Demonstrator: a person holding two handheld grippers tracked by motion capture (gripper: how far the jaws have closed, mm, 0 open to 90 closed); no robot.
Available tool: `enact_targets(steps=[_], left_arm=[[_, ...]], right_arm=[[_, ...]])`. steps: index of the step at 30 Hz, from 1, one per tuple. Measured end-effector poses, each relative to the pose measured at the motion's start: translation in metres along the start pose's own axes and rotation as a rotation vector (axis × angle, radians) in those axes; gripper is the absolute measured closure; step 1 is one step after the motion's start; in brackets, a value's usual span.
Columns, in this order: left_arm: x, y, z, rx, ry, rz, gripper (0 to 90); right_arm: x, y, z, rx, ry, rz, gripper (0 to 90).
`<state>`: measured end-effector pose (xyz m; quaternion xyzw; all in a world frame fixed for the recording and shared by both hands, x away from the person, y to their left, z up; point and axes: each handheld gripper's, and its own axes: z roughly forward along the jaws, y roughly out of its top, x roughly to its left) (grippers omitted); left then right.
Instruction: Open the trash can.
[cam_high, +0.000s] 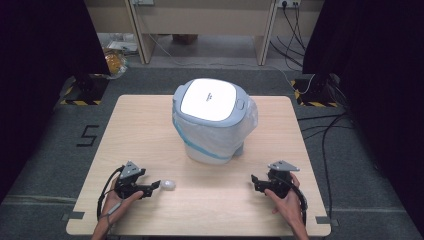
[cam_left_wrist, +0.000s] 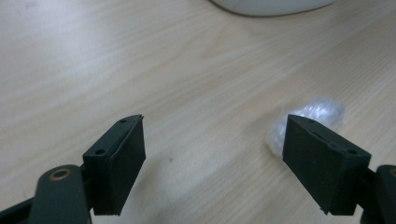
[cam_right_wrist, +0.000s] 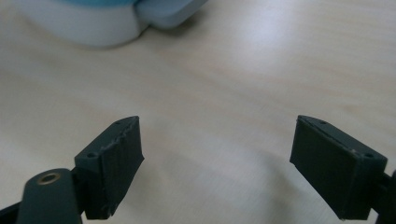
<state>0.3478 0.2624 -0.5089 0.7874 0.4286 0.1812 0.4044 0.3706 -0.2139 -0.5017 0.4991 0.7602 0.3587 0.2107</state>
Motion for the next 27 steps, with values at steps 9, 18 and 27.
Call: enact_targets(steps=[9,18,27], left_arm=[[-0.029,0.049,0.018,-0.085,-0.002,0.099,21.3],[-0.039,0.083,0.055,-0.07,-0.036,0.146,21.6],[-0.044,0.094,0.068,-0.078,-0.039,0.168,22.8]], right_arm=[[-0.022,0.045,0.021,-0.073,-0.062,0.105,18.1],[-0.02,0.067,0.063,-0.075,-0.112,0.154,19.4],[-0.025,0.08,0.087,-0.099,-0.095,0.221,18.1]])
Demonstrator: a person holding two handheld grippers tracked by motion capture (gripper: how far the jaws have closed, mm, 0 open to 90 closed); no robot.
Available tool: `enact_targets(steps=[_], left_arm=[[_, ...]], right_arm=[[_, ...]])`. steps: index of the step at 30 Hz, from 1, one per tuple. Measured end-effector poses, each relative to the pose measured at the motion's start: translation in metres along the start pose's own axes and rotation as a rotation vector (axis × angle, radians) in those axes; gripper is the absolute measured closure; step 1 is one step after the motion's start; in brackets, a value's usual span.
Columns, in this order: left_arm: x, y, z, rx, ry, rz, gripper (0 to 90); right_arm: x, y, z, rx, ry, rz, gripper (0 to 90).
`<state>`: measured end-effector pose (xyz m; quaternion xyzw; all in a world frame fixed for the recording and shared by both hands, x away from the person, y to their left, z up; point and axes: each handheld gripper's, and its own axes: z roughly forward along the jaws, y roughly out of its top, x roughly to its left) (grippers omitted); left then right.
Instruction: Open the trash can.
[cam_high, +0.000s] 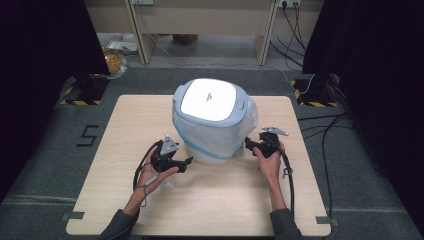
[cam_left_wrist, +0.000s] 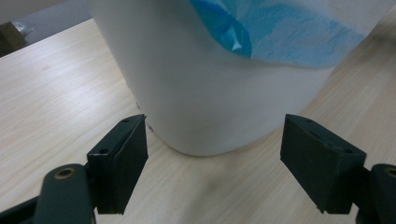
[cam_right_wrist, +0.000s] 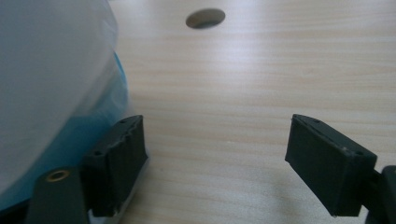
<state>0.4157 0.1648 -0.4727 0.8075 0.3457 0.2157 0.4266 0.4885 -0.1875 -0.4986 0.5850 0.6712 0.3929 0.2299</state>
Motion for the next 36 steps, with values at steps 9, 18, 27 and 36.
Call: enact_targets(steps=[9,18,27,36], left_arm=[[-0.004,0.003,0.009,-0.012,-0.018,0.015,23.4],[-0.004,0.0,0.008,-0.028,-0.033,0.007,23.2],[-0.007,-0.003,0.011,-0.033,-0.058,0.016,25.7],[-0.005,-0.004,0.004,-0.048,-0.057,0.011,27.3]], right_arm=[[0.011,0.008,0.025,0.012,-0.007,-0.008,20.3],[0.011,0.003,0.028,0.043,0.002,0.029,22.0],[0.022,-0.028,-0.004,0.084,0.042,-0.007,24.9],[0.031,-0.044,-0.025,0.078,0.092,-0.04,26.5]])
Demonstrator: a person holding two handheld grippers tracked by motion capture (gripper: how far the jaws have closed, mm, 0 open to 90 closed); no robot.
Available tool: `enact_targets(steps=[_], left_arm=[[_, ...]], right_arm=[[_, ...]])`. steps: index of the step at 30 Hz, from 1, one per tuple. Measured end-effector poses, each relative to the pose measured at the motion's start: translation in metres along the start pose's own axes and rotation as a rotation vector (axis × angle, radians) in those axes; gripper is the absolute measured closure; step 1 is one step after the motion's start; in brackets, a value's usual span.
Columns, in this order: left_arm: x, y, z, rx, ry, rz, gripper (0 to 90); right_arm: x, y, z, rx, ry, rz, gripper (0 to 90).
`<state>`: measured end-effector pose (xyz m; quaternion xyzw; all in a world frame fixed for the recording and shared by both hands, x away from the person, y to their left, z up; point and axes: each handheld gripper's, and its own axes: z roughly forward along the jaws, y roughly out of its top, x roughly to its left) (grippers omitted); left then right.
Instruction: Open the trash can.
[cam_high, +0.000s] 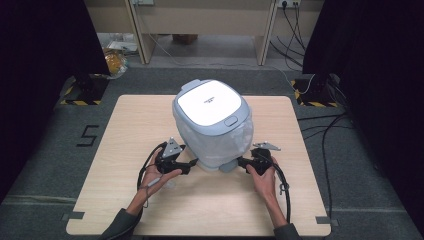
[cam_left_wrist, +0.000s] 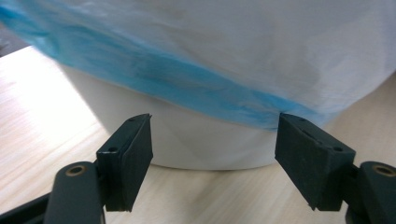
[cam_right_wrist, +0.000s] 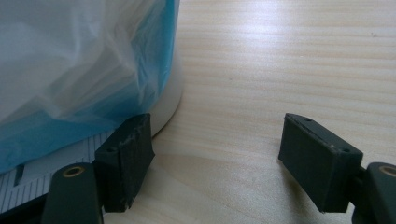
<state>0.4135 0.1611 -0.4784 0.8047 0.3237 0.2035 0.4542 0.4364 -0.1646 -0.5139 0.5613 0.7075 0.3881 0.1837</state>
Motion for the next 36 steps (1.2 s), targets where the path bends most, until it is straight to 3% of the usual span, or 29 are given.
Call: enact_targets(steps=[3,6,8,10,13,15,18,19,25,32,36], left_arm=[[0.008,-0.004,-0.002,0.009,0.038,-0.02,27.5],[0.021,-0.008,0.0,0.014,0.08,-0.066,27.7],[0.028,-0.01,0.003,0.025,0.11,-0.089,27.7],[0.031,-0.01,0.006,0.021,0.106,-0.111,27.7],[0.031,-0.008,0.007,0.027,0.12,-0.096,27.7],[0.031,-0.007,0.006,0.033,0.125,-0.09,27.1],[0.034,-0.008,0.007,0.025,0.121,-0.113,27.1],[0.037,-0.009,0.007,0.023,0.127,-0.13,27.5],[0.041,-0.009,0.009,0.023,0.136,-0.141,27.5],[0.042,-0.008,0.014,0.022,0.135,-0.15,28.4],[0.042,-0.006,0.02,0.026,0.137,-0.159,29.0]], right_arm=[[0.001,0.001,-0.003,-0.021,0.003,-0.006,26.8],[0.002,0.005,-0.008,-0.052,0.033,0.024,25.0],[0.005,0.004,-0.008,-0.046,0.023,0.004,25.2],[0.006,0.002,-0.008,-0.042,0.014,0.002,25.2],[0.008,0.002,-0.01,-0.05,0.008,-0.02,25.3],[0.011,0.002,-0.013,-0.05,0.027,-0.034,24.8],[0.019,0.0,-0.014,-0.026,0.041,-0.076,24.7],[0.024,-0.001,-0.015,-0.029,0.018,-0.096,24.5],[0.021,-0.009,-0.016,-0.034,0.045,-0.039,25.0],[0.025,-0.015,-0.025,-0.034,0.015,-0.064,25.1],[0.027,-0.022,-0.029,-0.034,0.025,-0.029,25.1]])
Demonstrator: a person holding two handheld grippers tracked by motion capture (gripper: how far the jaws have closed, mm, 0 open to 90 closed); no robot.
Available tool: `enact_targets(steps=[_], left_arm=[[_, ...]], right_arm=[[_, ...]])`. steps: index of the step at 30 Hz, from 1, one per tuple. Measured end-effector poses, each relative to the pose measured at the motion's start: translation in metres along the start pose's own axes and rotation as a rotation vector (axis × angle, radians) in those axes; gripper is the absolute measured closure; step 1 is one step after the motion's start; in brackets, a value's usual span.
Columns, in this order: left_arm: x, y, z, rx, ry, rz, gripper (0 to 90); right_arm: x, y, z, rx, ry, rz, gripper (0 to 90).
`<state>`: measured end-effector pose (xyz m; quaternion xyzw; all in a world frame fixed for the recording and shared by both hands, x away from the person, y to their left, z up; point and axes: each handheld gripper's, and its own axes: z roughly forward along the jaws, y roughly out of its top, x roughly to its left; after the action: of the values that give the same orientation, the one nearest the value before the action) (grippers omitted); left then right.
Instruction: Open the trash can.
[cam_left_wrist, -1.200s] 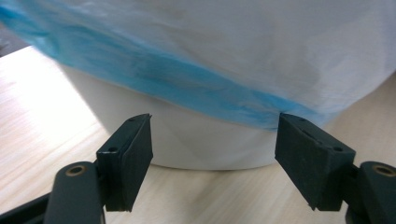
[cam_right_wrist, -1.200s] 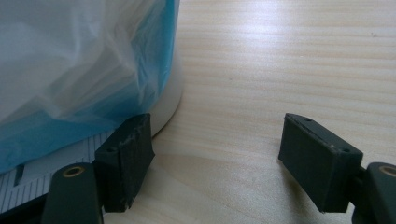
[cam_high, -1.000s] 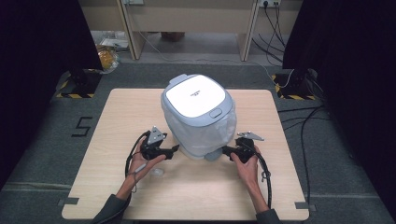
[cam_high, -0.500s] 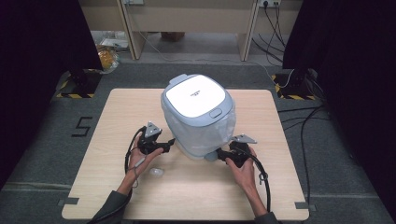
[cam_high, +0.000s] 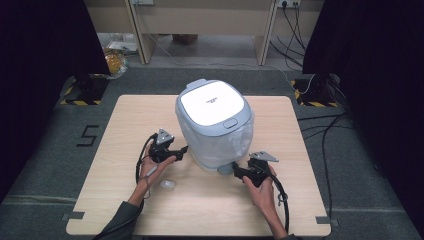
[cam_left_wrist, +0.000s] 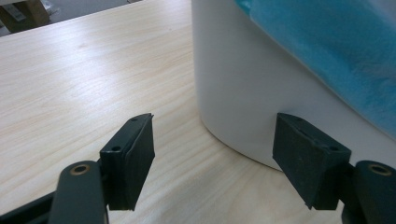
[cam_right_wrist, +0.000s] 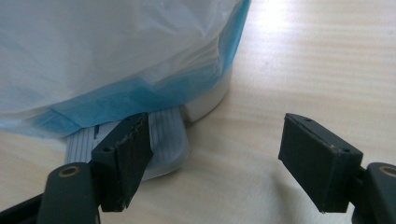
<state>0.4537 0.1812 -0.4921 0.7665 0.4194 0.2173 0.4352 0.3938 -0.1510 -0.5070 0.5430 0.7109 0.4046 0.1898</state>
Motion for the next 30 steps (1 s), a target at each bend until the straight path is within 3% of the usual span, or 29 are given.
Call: enact_targets(steps=[6,9,12,19,27,30], left_arm=[[-0.006,0.001,0.006,0.009,-0.004,0.008,30.6],[-0.011,0.003,0.011,0.003,-0.023,-0.004,31.3],[-0.018,0.004,0.013,0.007,-0.02,0.013,33.3],[-0.032,0.003,0.014,0.018,-0.055,0.034,33.1],[-0.036,0.003,0.014,0.033,-0.074,0.048,31.4],[-0.035,0.003,0.013,0.039,-0.082,0.049,28.5]], right_arm=[[0.007,-0.008,-0.01,-0.005,-0.025,-0.021,25.1],[0.009,-0.012,-0.014,0.001,-0.014,-0.003,25.0],[0.012,-0.014,-0.017,0.014,-0.014,0.008,24.9],[0.02,-0.021,-0.028,0.008,-0.051,-0.028,24.6],[0.016,-0.024,-0.033,-0.024,-0.048,0.0,24.0],[0.016,-0.024,-0.032,-0.055,-0.008,0.031,23.0]])
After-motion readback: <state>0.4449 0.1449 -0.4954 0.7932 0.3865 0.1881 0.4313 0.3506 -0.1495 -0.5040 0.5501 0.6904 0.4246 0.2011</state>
